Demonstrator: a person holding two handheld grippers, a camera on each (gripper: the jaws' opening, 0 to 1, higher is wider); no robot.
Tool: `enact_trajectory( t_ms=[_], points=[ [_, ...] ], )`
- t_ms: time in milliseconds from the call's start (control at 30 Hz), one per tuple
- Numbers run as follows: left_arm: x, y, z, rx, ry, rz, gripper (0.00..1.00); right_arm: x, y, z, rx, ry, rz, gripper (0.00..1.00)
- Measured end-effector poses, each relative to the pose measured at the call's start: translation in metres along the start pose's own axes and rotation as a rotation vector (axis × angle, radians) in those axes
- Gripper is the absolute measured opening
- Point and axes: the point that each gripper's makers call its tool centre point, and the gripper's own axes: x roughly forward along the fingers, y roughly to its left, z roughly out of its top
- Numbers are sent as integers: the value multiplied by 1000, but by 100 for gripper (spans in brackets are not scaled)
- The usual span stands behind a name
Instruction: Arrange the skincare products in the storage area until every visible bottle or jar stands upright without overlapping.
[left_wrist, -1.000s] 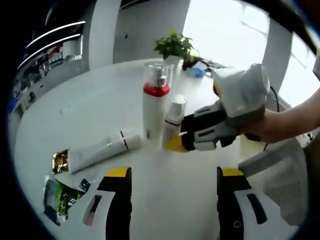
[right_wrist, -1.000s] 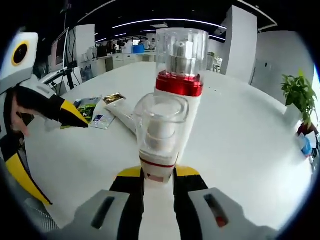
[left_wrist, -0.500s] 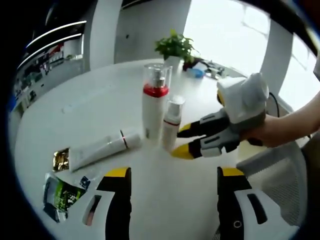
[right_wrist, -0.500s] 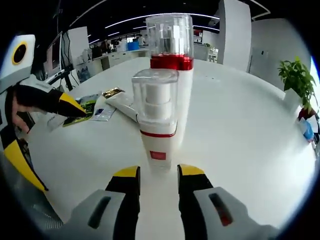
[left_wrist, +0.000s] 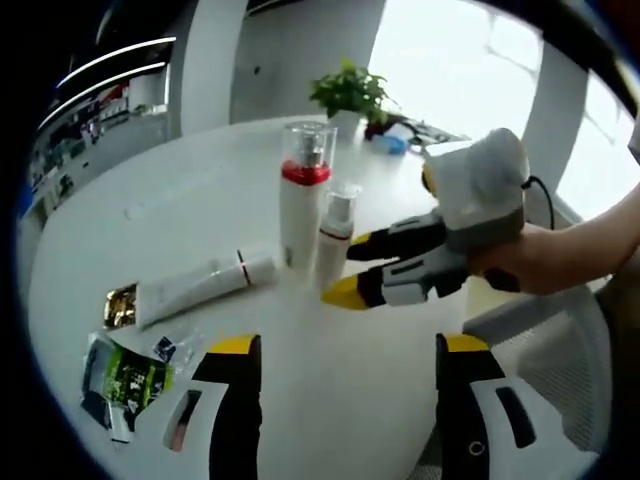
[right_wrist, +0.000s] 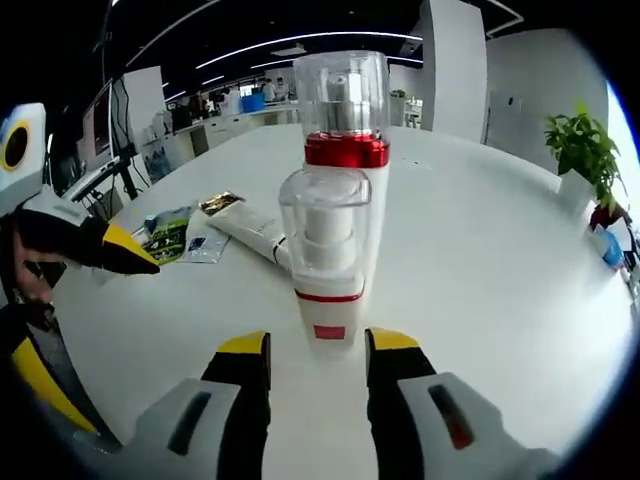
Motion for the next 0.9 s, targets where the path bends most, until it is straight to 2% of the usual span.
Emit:
enact_trajectory(
  t_ms=[333, 767, 900],
  points=[
    [-14, 6, 0, -14, -13, 20, 75, -14, 8, -2, 0, -9, 56, 56],
    [-40, 3, -26, -74, -1, 66, 85, -42, 25, 2, -28, -44, 162, 84],
    [-47, 5, -31, -87, -1, 81, 87, -48, 26, 0, -32, -40, 182, 88]
  ],
)
